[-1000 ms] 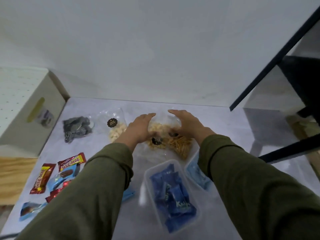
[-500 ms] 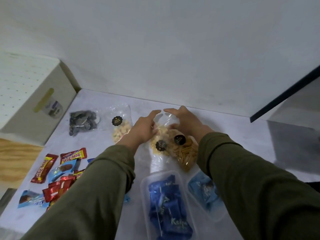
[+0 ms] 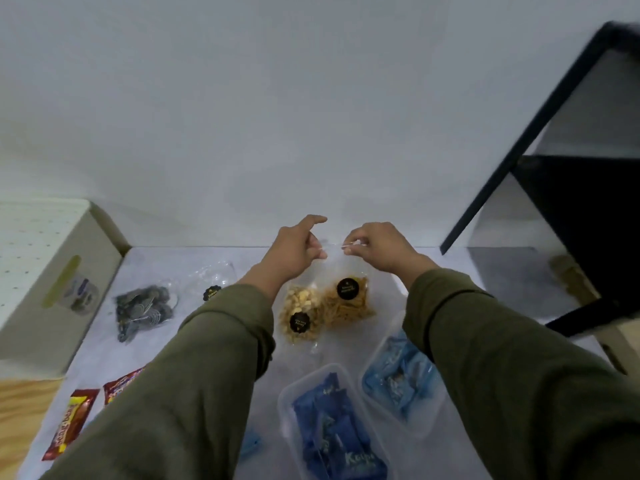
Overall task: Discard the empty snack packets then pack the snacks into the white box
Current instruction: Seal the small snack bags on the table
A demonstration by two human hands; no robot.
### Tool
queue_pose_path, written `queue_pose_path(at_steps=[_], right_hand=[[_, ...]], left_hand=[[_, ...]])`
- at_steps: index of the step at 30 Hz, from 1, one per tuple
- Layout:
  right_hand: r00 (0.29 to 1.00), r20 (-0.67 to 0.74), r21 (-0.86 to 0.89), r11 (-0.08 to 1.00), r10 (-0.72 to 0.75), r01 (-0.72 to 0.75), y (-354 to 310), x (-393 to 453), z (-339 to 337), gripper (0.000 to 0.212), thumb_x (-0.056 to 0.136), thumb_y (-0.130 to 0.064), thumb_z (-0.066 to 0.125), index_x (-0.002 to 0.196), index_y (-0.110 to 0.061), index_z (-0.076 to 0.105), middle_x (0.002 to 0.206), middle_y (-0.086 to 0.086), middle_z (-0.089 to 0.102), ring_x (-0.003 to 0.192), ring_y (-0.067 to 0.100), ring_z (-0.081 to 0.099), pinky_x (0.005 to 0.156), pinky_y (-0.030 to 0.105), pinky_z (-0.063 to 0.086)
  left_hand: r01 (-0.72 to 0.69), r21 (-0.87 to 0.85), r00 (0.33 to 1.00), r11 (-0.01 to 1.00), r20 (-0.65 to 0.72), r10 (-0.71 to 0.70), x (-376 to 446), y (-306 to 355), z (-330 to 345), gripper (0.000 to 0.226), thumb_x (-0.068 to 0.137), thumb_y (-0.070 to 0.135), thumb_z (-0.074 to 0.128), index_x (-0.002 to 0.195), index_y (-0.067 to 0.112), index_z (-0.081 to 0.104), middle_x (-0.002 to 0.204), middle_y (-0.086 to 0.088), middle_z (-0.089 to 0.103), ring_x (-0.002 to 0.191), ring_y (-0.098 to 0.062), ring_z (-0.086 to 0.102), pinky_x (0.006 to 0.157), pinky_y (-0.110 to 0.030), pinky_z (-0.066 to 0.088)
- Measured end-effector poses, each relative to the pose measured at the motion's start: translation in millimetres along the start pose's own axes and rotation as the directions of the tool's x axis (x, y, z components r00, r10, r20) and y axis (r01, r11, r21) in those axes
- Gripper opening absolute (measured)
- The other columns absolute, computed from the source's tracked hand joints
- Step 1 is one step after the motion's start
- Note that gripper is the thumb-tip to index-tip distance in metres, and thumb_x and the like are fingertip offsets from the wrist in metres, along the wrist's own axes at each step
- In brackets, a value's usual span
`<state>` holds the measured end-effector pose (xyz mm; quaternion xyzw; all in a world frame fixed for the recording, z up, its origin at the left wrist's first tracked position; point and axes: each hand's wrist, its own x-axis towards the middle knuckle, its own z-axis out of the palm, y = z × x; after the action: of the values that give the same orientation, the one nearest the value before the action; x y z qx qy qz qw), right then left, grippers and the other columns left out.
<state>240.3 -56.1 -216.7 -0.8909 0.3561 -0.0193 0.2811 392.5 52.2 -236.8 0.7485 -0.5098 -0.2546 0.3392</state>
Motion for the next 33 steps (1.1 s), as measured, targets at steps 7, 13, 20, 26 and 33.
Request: queue_pose_path(at_steps=[7, 13, 20, 26, 33], right_hand=[[0.969, -0.236, 0.026, 0.997, 0.076, -0.072, -31.1, -39.9, -42.4, 0.02, 0.087, -0.026, 0.063, 0.105, -0.02, 0.071, 0.104, 0.004, 0.065, 0.097, 0.02, 0.058, 0.088, 0.036, 0.048], [0.903, -0.417, 0.066, 0.994, 0.105, -0.085, -54.2, -58.4, -61.6, 0.019, 0.089, -0.026, 0.06, 0.104, -0.02, 0.07, 0.1, 0.005, 0.065, 0.096, 0.023, 0.059, 0.088, 0.038, 0.048], [0.869, -0.492, 0.092, 0.996, 0.054, -0.01, -77.6, -60.8, -77.2, 0.014, 0.087, -0.03, 0.062, 0.094, -0.023, 0.071, 0.098, 0.002, 0.07, 0.097, 0.022, 0.06, 0.091, 0.044, 0.047], [0.856, -0.516, 0.027, 1.0, 0.027, -0.015, -84.2, -57.8, -78.3, 0.015, 0.089, -0.036, 0.058, 0.093, -0.028, 0.069, 0.098, -0.005, 0.067, 0.106, 0.017, 0.046, 0.089, 0.038, 0.03], [0.865, -0.499, -0.047, 0.999, -0.046, 0.026, -94.5, -52.5, -78.7, 0.012, 0.091, -0.027, 0.056, 0.088, -0.023, 0.067, 0.093, -0.007, 0.063, 0.107, 0.016, 0.042, 0.087, 0.035, 0.027]], left_hand=[[-0.226, -0.036, 0.973, 0.974, -0.05, 0.224, 2.0, 59.0, -30.9, 0.048, 0.08, 0.006, 0.07, 0.123, 0.02, 0.056, 0.083, -0.003, 0.068, 0.08, -0.009, 0.06, 0.074, -0.003, 0.039], [-0.338, -0.041, 0.937, 0.94, -0.104, 0.332, -1.6, 87.3, -57.0, 0.033, 0.087, 0.002, 0.058, 0.116, 0.017, 0.059, 0.082, 0.001, 0.066, 0.076, -0.008, 0.059, 0.068, 0.003, 0.039], [-0.379, -0.039, 0.914, 0.924, -0.17, 0.368, -7.9, 109.6, -72.0, 0.028, 0.088, 0.003, 0.057, 0.112, 0.018, 0.059, 0.08, 0.003, 0.065, 0.079, -0.009, 0.061, 0.063, 0.004, 0.038], [-0.361, 0.012, 0.917, 0.932, -0.178, 0.358, -10.4, 109.1, -77.2, 0.025, 0.089, 0.01, 0.058, 0.108, 0.026, 0.054, 0.078, 0.011, 0.064, 0.089, -0.014, 0.059, 0.064, -0.009, 0.034], [-0.328, 0.008, 0.932, 0.945, -0.16, 0.325, -14.7, 112.9, -74.4, 0.025, 0.089, 0.008, 0.054, 0.105, 0.026, 0.048, 0.074, 0.014, 0.06, 0.095, -0.02, 0.052, 0.069, -0.024, 0.036]])
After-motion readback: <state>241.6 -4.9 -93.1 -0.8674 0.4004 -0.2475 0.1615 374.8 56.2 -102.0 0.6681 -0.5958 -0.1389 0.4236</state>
